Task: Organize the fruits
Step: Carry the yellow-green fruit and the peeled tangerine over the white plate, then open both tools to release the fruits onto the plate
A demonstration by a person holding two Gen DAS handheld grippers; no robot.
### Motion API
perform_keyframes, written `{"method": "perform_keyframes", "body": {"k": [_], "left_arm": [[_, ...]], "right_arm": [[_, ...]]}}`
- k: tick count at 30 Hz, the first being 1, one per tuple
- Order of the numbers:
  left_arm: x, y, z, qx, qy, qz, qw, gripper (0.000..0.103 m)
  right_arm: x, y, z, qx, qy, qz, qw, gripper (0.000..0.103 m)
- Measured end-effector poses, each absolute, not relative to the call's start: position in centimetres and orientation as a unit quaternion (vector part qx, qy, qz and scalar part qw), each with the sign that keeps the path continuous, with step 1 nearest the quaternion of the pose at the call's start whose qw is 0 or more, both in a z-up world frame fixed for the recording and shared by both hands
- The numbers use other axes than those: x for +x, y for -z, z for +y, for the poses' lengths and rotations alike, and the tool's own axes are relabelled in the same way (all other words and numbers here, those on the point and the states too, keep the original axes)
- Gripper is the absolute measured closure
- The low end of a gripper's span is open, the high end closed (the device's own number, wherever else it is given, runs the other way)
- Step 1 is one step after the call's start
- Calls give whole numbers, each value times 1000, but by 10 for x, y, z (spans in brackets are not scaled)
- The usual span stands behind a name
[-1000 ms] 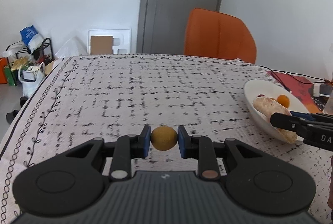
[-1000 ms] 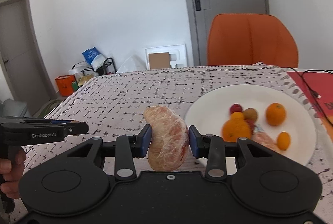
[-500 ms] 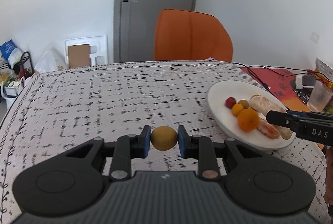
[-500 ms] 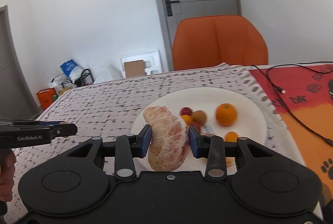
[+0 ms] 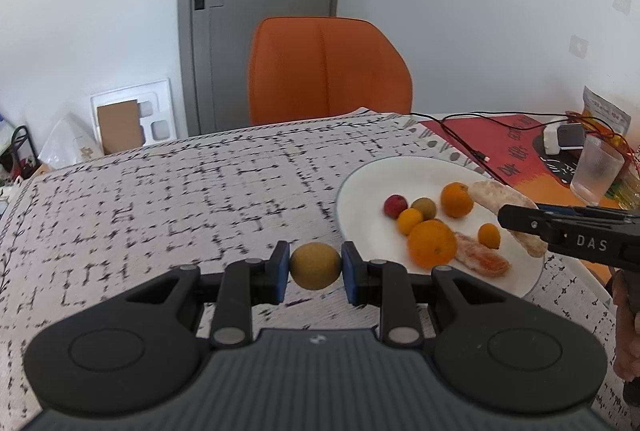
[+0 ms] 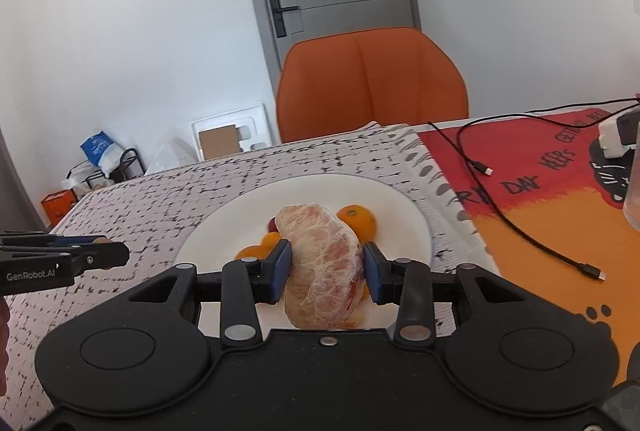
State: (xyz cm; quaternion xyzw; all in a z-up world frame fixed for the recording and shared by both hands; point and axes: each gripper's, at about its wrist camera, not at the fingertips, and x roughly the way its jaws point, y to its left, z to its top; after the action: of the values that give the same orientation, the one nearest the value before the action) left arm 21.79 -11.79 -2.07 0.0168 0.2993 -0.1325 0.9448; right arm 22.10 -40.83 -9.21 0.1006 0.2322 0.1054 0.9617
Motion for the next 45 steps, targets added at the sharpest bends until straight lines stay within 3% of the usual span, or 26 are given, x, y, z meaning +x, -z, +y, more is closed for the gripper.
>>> {"method": "perform_keyframes", "body": {"k": [29, 34, 39, 41, 45], "left_arm": [[225, 17, -152, 32, 149, 305, 940, 72], [216, 12, -139, 25, 132, 304, 943, 59], [202, 3, -125, 23, 119, 292, 949, 26], [196, 0, -122, 26, 112, 285, 952, 19], [187, -4, -112, 22, 94, 287, 953, 15]], "right_arm": [[211, 98, -441, 126, -93, 229, 961, 62], [203, 94, -435, 125, -100, 228, 960, 54], [194, 89, -424, 115, -109, 226, 961, 41], [190, 87, -421, 114, -113, 225, 961, 34], [182, 82, -413, 108, -116, 222, 962, 21]]}}
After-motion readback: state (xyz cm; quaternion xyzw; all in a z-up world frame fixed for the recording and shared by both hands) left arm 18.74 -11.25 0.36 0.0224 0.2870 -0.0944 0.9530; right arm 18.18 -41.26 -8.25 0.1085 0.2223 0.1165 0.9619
